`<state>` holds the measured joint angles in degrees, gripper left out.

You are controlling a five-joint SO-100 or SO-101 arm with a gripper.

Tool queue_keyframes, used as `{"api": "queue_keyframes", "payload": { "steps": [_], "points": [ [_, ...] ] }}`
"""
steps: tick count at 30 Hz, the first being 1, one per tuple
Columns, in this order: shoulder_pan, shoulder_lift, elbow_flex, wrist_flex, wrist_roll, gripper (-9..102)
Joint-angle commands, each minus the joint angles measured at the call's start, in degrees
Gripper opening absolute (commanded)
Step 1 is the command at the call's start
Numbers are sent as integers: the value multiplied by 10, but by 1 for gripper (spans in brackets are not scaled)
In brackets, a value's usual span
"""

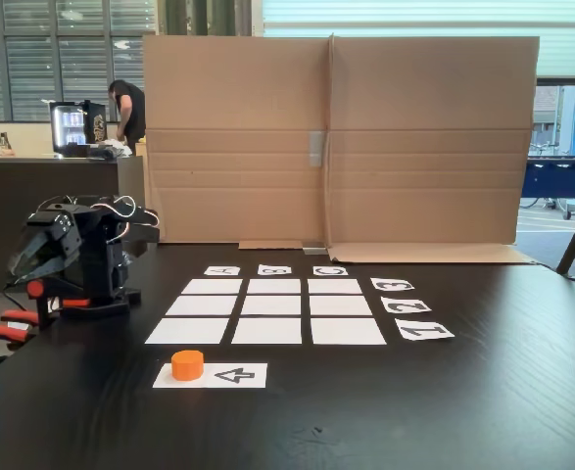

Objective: Pick up the round, orange token and place it in the grid on square B3.

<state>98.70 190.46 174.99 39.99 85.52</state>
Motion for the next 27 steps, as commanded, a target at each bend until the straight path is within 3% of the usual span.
{"api": "queue_keyframes", "payload": {
  "steps": [1, 13, 18, 27],
  "points": [
    [1, 1, -1, 4, 2, -1],
    [-37, -207, -135, 1, -39, -1],
    [-67, -302, -243, 65, -53, 1],
    [-151, -467, -428, 230, -64, 17]
  ]
}}
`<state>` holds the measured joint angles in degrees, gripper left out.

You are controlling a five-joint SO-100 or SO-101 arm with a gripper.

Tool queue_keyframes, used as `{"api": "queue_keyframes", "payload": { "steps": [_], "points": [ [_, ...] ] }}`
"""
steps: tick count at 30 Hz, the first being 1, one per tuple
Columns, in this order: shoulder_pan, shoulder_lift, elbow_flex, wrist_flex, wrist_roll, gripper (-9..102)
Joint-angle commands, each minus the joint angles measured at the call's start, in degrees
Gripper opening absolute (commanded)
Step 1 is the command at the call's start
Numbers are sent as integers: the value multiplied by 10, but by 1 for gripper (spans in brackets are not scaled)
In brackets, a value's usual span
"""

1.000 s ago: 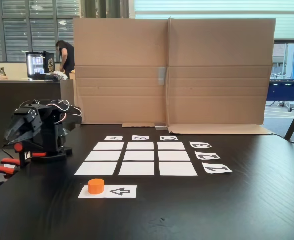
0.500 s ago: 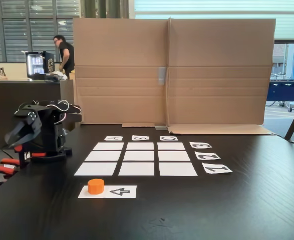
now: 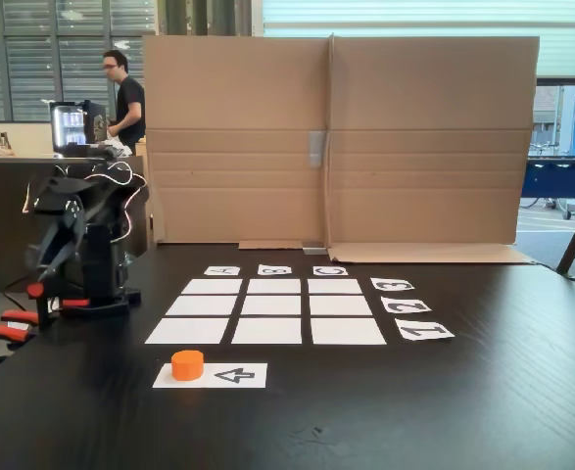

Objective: Pick up the round, orange token and place it in the grid on square B3.

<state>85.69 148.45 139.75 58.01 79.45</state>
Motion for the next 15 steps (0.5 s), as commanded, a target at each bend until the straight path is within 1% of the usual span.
{"api": "queue_keyframes", "payload": {
  "steps": [1, 8, 11, 15],
  "points": [
    [-35, -69, -99, 69, -1, 19],
    [-124, -221, -245, 156, 20, 22],
    [-155, -281, -285, 181, 27, 28],
    [-169, -362, -341, 227, 34, 41]
  ]
}}
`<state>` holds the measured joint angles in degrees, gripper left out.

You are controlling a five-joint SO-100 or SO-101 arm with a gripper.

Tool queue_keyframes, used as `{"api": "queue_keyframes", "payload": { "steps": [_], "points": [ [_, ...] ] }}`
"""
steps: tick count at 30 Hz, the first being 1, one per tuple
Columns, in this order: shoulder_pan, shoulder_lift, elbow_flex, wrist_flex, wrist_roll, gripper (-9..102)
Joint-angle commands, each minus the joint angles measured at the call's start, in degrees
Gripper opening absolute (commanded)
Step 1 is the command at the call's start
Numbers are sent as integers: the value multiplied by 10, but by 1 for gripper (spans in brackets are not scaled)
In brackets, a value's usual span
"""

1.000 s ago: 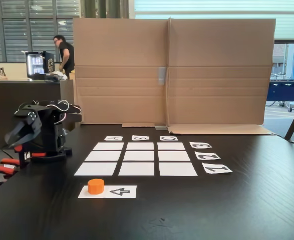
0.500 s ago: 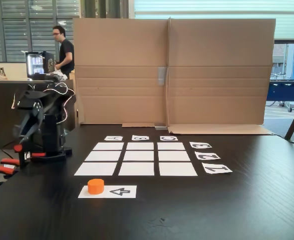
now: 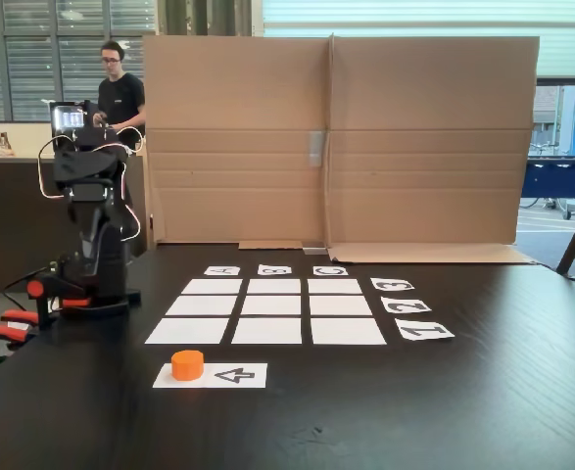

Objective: Pick up the round, orange token and place it in the grid on square B3.

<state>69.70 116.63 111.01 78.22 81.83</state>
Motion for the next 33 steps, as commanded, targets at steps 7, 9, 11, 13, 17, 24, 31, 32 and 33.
{"api": "queue_keyframes", "payload": {
  "steps": [7, 9, 11, 13, 17, 24, 31, 32, 33],
  "points": [
    [-30, -152, -156, 78, 46, 54],
    [-41, -184, -189, 94, 54, 54],
    [-53, -210, -213, 100, 62, 54],
    [-63, -233, -231, 100, 67, 54],
    [-86, -277, -269, 100, 82, 54],
    [-131, -361, -329, 103, 108, 55],
    [-161, -399, -367, 101, 107, 59],
    [-163, -403, -372, 101, 107, 61],
    [-165, -407, -373, 101, 105, 62]
  ]
}}
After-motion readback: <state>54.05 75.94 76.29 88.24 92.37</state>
